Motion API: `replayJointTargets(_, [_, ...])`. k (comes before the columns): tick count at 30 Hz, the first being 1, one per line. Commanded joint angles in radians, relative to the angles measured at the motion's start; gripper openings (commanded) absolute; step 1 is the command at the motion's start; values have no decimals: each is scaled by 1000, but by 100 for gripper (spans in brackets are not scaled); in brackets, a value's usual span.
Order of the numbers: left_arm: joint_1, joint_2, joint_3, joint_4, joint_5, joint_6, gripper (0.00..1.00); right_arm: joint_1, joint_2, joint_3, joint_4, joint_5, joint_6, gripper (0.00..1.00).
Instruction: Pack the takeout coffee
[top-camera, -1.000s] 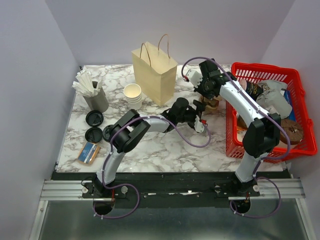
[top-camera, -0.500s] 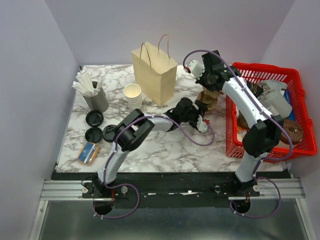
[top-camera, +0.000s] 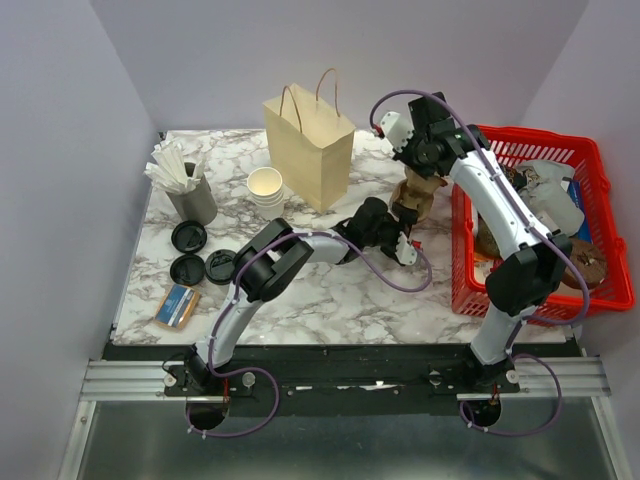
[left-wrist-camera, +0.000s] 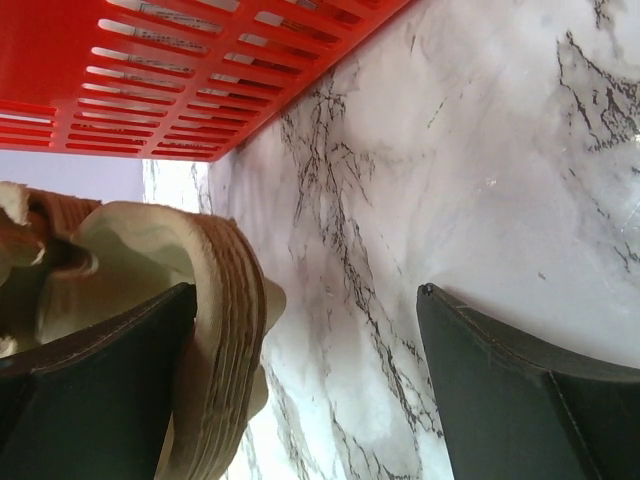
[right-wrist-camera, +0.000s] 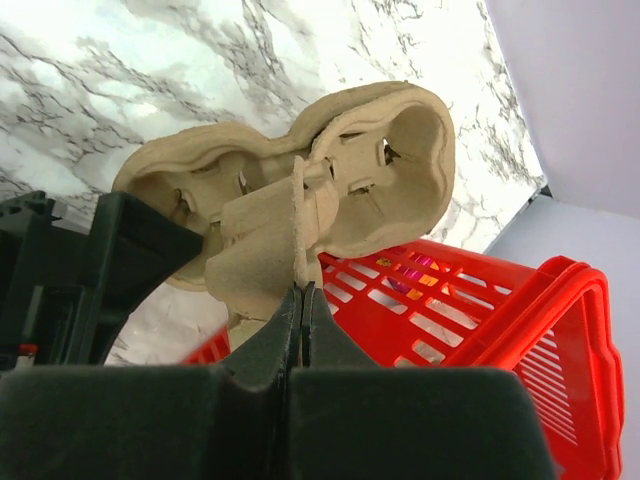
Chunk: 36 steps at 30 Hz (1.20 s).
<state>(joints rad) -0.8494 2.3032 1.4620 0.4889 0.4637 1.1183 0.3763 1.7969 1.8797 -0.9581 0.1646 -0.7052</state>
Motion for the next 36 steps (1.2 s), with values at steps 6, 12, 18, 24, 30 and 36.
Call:
replayJointTargets(6, [-11,-85,-86,155,84,-156,99,-1,-22,-172,2,-60,9,1])
replayJointTargets(12, [-11,-329,-325,148,266,-311,99,1,-37,-319,47,-89,-49,1])
replayJointTargets(18, [48,-643,-584,82,317,-565,99,27,-105,-366,-28,-214,-114,1])
replayJointTargets(24, [171,-881,-715,-44,256,-684,98,177,-266,-597,-39,-281,-221,1])
replayJointTargets(30, [216,-1047,-761,-162,207,-686,99,274,-386,-698,-117,-293,-302,1])
replayJointTargets(36, [231,-1122,-793,-188,153,-715,99,274,-522,-641,-118,-366,-217,54])
